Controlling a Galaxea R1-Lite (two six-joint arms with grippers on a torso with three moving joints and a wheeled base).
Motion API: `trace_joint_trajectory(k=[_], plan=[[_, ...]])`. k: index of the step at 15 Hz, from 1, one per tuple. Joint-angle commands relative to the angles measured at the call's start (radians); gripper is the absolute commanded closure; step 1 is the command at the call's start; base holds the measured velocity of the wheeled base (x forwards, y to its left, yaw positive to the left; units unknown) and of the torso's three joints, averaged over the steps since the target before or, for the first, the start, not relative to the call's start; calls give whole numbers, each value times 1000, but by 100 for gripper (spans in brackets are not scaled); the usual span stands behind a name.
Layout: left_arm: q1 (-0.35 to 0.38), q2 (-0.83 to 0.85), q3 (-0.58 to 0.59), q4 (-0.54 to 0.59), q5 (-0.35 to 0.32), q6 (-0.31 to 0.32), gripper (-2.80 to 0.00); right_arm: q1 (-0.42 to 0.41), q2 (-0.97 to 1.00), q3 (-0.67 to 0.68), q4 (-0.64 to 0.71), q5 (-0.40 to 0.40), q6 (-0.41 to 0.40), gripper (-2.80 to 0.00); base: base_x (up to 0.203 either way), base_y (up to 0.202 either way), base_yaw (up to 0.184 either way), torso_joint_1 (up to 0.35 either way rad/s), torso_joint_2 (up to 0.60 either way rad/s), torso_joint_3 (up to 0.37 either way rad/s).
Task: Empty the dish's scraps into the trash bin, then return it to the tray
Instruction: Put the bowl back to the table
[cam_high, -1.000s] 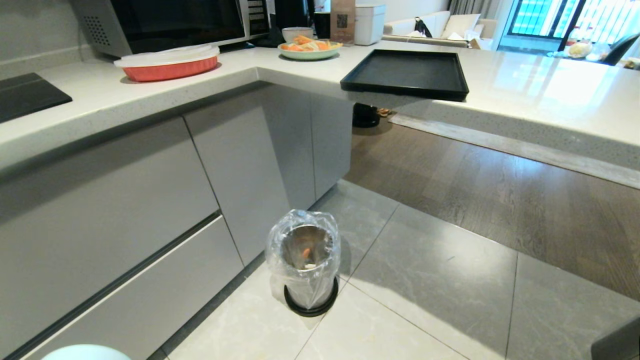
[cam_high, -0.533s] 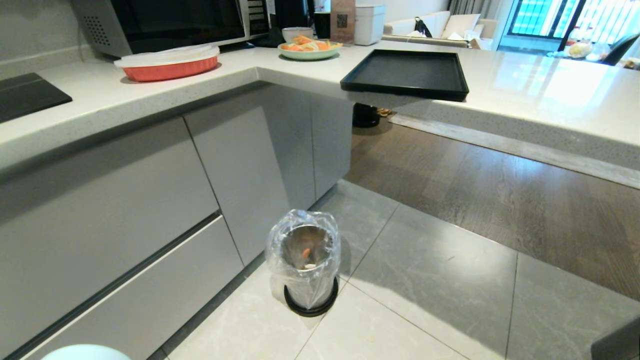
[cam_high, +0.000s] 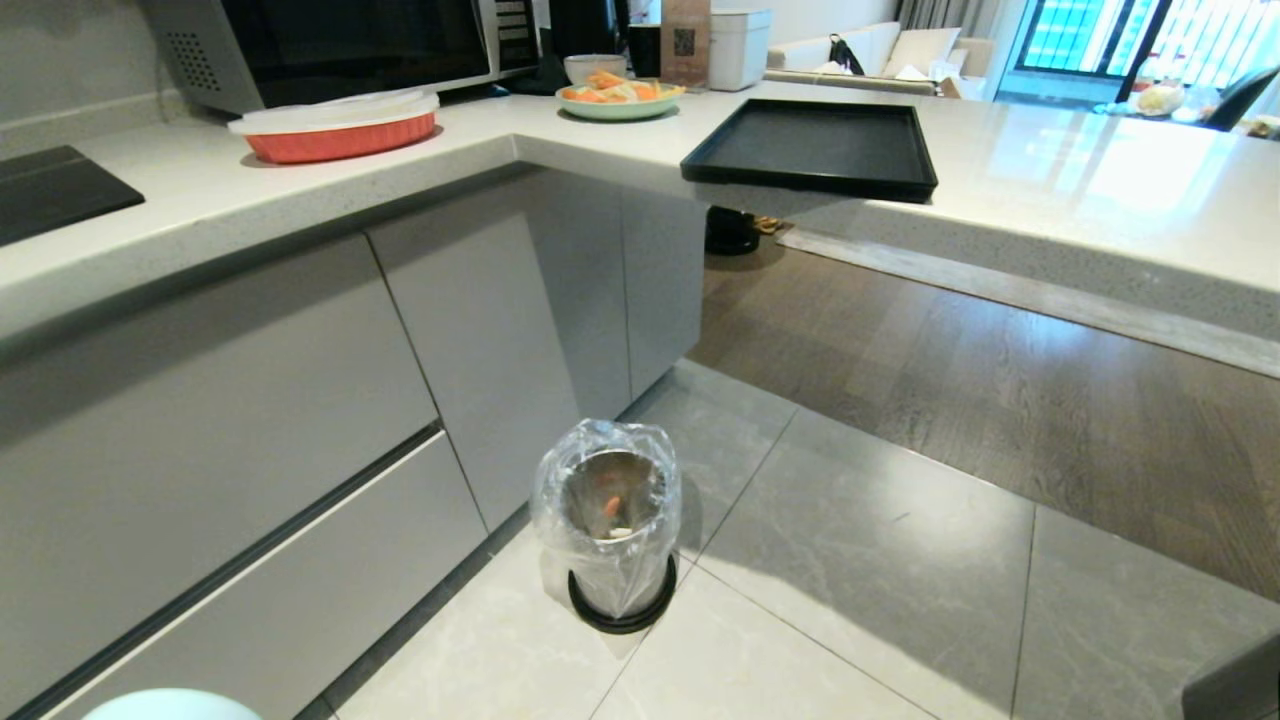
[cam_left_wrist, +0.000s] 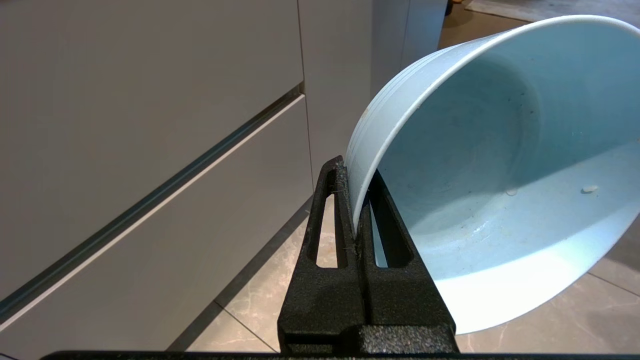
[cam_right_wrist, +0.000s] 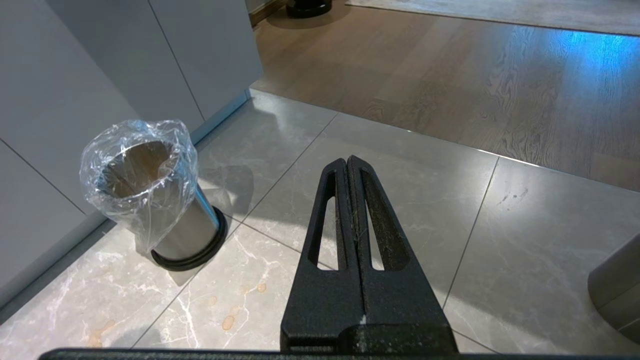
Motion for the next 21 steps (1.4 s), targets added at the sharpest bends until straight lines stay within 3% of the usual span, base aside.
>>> trace_joint_trajectory(k=[1, 8, 21], plan=[[0, 1, 0, -2, 0, 0, 0, 0, 0, 0, 0, 1, 1, 0, 0, 0, 0, 0, 0, 0], [0, 1, 0, 0, 0, 0, 0, 0, 0, 0, 0, 0, 1, 0, 0, 0, 0, 0, 0, 0], [0, 1, 0, -2, 0, 0, 0, 0, 0, -1, 0, 0, 1, 0, 2, 8, -146, 3, 2, 3]])
